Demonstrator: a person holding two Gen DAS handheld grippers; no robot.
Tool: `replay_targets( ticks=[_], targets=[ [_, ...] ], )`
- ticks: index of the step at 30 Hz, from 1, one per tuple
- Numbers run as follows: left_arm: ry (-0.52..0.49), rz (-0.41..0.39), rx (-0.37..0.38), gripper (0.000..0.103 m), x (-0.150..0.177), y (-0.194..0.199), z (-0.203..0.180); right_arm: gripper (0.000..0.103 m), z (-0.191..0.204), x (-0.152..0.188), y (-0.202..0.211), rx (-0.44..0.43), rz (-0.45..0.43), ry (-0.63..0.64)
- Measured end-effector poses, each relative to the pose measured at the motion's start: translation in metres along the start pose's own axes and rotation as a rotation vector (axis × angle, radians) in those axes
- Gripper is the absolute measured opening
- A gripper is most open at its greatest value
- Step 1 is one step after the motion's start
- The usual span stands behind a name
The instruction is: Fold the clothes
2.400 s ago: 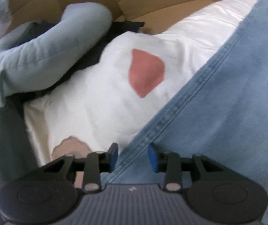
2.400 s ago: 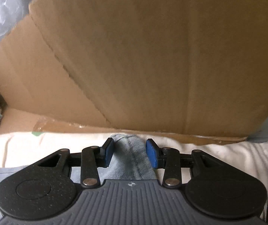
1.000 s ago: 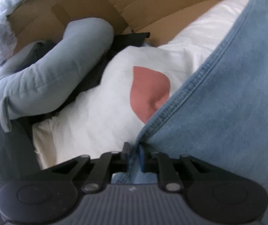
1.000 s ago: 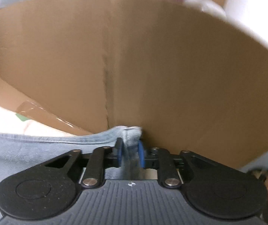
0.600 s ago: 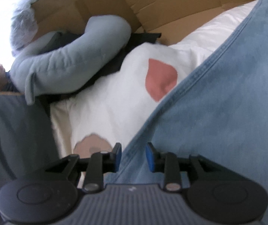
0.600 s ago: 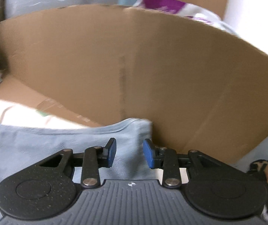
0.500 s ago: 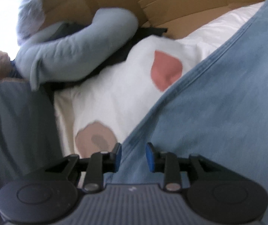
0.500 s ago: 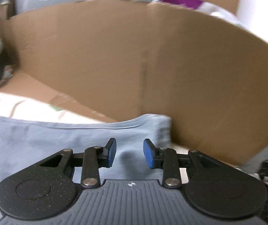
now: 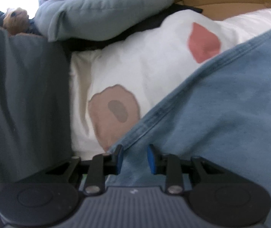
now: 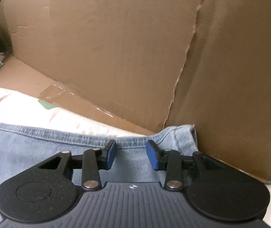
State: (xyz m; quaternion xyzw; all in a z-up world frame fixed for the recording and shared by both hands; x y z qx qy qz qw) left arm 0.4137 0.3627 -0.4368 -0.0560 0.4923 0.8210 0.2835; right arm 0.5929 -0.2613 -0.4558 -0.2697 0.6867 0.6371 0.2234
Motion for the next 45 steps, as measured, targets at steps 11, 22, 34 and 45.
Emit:
replay_targets(
  ticks=[11, 22, 34, 45],
  targets=[
    [0.239, 0.001, 0.109, 0.026, 0.028, 0.01, 0.023, 0.043, 0.064, 0.003, 0.054, -0.152, -0.045, 0.013],
    [0.573, 0.047, 0.124, 0.024, 0.036, -0.031, 0.036, 0.043, 0.189, 0.043, 0.087, -0.373, 0.013, 0.121],
    [0.595, 0.045, 0.125, 0.023, 0.031, -0.038, 0.042, 0.043, 0.263, 0.032, 0.069, -0.351, 0.067, 0.198],
    [0.671, 0.034, 0.089, 0.015, 0.085, 0.03, 0.107, 0.049, 0.281, 0.002, 0.035, -0.268, 0.075, 0.125]
  ],
)
Point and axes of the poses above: each gripper's, at about its wrist camera, not at the fingertips, and y roughly against the way its jaws point, z to its left, x to its underside, the point moved 10 cm from there along -y, roughly the way its jaws point, and after that the axes turned 2 degrees about -y, right-handed, at the moved point
